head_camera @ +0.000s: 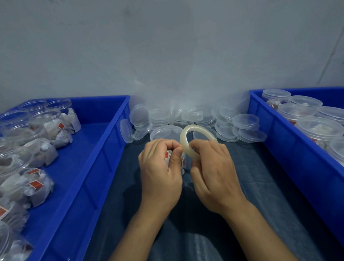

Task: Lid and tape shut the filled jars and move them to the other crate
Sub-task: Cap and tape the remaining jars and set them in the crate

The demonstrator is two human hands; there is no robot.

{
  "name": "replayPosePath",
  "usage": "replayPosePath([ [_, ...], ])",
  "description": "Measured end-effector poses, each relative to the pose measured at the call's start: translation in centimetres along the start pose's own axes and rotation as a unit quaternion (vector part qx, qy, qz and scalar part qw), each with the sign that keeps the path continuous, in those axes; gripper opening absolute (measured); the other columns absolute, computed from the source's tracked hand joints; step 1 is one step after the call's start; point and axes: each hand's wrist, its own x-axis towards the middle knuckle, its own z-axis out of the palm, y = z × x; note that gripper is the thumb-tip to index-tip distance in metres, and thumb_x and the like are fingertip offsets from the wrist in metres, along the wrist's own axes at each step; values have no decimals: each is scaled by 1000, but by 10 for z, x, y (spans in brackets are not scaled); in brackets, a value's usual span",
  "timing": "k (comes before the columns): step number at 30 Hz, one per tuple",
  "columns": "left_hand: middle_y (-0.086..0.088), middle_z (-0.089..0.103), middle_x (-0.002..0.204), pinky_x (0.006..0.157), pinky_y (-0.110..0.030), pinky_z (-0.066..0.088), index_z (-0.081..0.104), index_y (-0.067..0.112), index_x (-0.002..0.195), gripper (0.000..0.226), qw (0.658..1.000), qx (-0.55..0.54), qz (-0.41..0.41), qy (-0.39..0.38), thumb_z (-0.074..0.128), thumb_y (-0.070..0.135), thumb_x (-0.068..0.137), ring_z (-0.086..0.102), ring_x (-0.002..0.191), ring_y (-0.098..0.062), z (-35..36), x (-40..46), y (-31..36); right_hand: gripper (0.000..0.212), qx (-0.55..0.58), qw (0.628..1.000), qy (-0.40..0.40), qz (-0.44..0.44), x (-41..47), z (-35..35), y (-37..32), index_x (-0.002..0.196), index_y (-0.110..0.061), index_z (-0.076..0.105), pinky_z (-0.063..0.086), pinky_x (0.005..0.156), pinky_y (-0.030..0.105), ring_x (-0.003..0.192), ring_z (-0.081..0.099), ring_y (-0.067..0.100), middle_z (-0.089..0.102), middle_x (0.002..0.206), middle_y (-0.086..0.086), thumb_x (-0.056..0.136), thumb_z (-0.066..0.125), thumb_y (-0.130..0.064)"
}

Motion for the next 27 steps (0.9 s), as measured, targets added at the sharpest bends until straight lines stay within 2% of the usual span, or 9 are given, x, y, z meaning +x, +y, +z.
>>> replayPosePath([
  [4, 22, 59, 96, 89, -48, 47, 66, 18, 95, 15, 1000, 2, 0, 0, 59, 27, 104, 53, 98, -4, 1, -2, 1, 26, -2, 1000, 6, 19, 1, 0, 1, 111, -12, 60, 40, 79, 38, 83, 49, 20, 56, 94, -5, 91, 46, -21],
  [8, 15, 63, 108, 93, -42, 48, 66, 26, 108, 16, 998, -25, -55, -11, 57, 37, 104, 56, 108, -10, -2, -4, 0, 26, 1, 1000, 8, 21, 0, 0, 1, 112, -12, 59, 41, 79, 39, 84, 50, 21, 56, 95, -4, 92, 46, -22],
  [10, 17, 65, 112, 96, -37, 47, 65, 29, 119, 22, 999, -22, -46, -20, 56, 42, 104, 57, 112, -10, -3, -4, 2, 27, 4, 1000, 8, 24, 1, 0, 1, 112, -12, 59, 41, 79, 40, 85, 51, 21, 57, 96, -3, 92, 46, -22],
  [12, 22, 64, 113, 99, -38, 47, 65, 28, 122, 25, 999, -17, -20, -21, 58, 41, 102, 56, 112, -5, -4, -4, 4, 27, 6, 1000, 8, 26, 1, -1, 1, 112, -11, 59, 41, 80, 41, 85, 51, 22, 57, 96, -3, 92, 46, -23],
  [15, 21, 64, 112, 96, -44, 49, 68, 27, 115, 19, 1000, -14, -14, -7, 68, 33, 96, 56, 107, -1, -3, -5, 5, 26, 5, 1000, 6, 18, 0, -1, 1, 112, -12, 60, 41, 80, 41, 85, 51, 22, 57, 95, -3, 92, 46, -22],
  [19, 20, 66, 100, 92, -46, 49, 71, 23, 100, 7, 1000, 4, 9, -6, 74, 26, 94, 60, 102, -9, -3, -3, 3, 25, 2, 1000, 13, 3, 0, 0, 0, 112, -13, 59, 41, 80, 40, 84, 51, 21, 57, 94, -5, 91, 47, -19],
  [27, 16, 67, 93, 88, -49, 49, 72, 20, 92, 4, 1000, 0, 24, -2, 72, 23, 95, 62, 98, -13, -3, -1, 2, 27, -1, 1000, 11, 12, 0, -1, 2, 112, -12, 60, 41, 80, 42, 83, 52, 22, 56, 93, -4, 91, 46, -21],
])
